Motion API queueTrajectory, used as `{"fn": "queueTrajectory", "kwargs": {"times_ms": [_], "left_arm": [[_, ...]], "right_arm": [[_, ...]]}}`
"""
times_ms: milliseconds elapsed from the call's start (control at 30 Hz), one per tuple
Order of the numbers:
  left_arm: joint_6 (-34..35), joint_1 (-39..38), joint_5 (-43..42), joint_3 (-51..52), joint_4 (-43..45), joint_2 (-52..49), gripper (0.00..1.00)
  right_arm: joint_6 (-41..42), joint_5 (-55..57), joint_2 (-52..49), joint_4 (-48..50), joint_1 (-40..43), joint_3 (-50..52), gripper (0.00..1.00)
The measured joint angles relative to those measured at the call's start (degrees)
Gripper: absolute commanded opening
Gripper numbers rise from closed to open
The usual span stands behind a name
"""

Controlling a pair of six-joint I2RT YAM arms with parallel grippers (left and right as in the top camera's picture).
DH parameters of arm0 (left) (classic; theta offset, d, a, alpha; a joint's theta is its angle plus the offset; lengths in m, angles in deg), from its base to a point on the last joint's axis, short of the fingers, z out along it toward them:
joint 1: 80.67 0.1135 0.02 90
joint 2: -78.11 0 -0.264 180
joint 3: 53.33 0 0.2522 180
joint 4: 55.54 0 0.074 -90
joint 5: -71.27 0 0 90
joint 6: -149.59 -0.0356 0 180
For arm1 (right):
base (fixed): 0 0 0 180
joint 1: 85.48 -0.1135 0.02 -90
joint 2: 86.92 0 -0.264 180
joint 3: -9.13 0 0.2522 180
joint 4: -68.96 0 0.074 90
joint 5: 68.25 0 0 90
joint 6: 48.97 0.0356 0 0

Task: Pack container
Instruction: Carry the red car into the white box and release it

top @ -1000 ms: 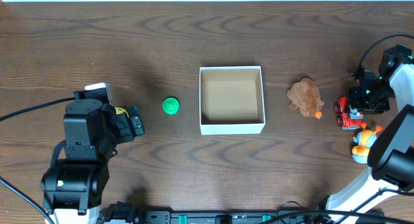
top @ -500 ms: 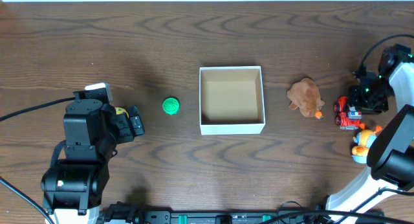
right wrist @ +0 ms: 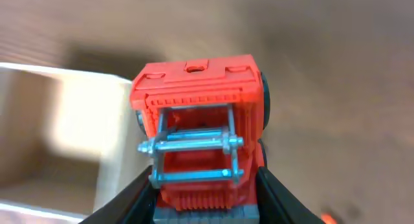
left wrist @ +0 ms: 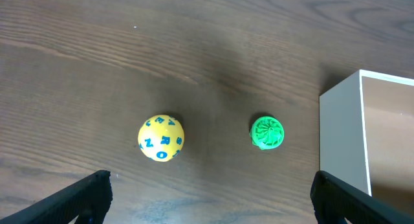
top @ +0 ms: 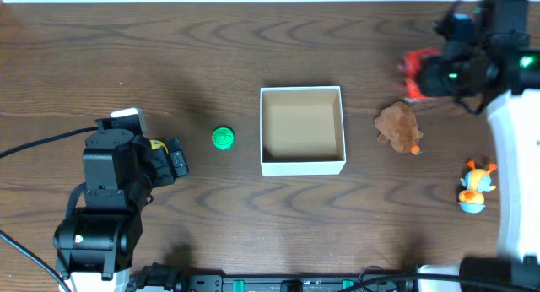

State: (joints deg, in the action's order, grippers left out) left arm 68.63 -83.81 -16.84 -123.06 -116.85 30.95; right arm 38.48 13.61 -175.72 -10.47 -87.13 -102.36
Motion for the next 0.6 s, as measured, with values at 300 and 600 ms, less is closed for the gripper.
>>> {"fn": "queueTrajectory", "kwargs": {"times_ms": [300,600], "left_arm": [[0.00,0.00,0.00,0.00,0.00,0.00,0.98],[0.00,0.00,0.00,0.00,-0.02,0.00,0.98]], "right_arm": [[19.04,2.91,0.35,4.66,-21.03,0.57,0.01],[29.20,7.80,-9.46,8.61,-26.23,9.29,0.01]]}}
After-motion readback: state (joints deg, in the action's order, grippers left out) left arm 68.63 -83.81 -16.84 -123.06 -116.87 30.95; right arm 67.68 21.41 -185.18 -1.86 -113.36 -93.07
